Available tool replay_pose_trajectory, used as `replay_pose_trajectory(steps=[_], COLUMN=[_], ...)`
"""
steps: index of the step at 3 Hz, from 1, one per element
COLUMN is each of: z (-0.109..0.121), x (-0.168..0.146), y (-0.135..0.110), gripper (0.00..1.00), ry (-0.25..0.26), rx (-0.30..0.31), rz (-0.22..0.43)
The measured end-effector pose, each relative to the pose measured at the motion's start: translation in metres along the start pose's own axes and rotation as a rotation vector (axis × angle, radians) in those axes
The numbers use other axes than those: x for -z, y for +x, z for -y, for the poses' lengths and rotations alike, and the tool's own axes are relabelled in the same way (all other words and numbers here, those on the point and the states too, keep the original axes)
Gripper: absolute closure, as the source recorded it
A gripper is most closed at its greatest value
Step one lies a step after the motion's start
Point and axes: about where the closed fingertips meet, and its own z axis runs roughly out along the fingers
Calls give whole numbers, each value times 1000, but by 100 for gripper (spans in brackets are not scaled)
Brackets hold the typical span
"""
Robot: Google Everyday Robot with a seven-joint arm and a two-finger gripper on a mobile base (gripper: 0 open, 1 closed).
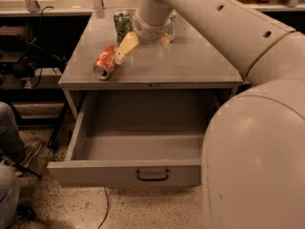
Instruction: Place coke can into top drawer
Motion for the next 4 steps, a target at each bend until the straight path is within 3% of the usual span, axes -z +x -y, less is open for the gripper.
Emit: replay_pose_trajectory(steps=[1,2,3,4], z=[-4,-15,-33,-53], x=[2,9,11,-10], y=[-6,-17,-31,-44], gripper=[0,0,0,0], ry=[16,-4,-22,-33], rx=[-120,-230,-301,-363], rz=[-22,-4,-8,-67])
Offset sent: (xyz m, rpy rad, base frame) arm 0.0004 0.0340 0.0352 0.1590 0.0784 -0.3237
